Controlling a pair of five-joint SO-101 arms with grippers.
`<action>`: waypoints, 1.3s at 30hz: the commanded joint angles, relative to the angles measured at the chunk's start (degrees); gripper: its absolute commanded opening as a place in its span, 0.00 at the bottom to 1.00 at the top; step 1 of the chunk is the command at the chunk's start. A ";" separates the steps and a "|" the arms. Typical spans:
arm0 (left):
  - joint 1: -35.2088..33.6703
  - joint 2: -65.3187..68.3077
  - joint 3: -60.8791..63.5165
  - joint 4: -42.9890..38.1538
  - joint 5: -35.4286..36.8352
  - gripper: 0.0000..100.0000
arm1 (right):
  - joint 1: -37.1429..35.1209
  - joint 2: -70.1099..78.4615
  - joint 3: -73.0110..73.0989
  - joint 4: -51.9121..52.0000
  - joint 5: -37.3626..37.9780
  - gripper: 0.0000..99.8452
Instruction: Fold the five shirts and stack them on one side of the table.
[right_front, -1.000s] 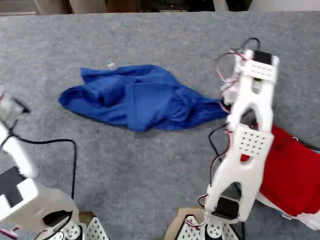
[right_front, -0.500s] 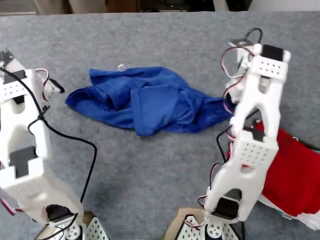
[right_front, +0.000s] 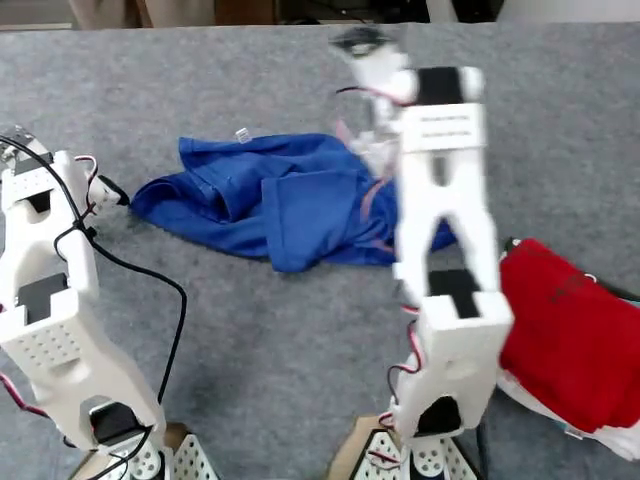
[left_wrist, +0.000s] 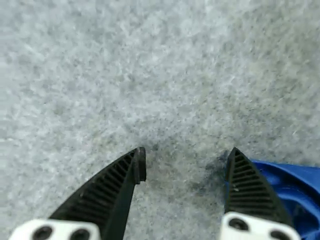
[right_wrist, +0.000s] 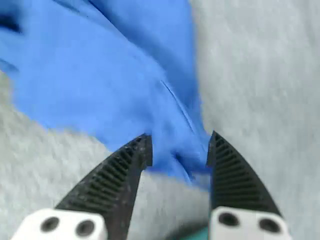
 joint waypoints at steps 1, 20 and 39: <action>-0.53 -0.57 -2.55 0.09 -0.09 0.26 | -8.04 6.37 -4.70 -6.42 -1.76 0.18; -0.09 0.40 -2.81 -1.67 -0.18 0.26 | -16.66 46.64 -52.44 6.42 -4.22 0.18; -0.09 0.40 -2.81 -1.67 -0.18 0.26 | -22.02 27.82 -31.25 5.71 -6.95 0.18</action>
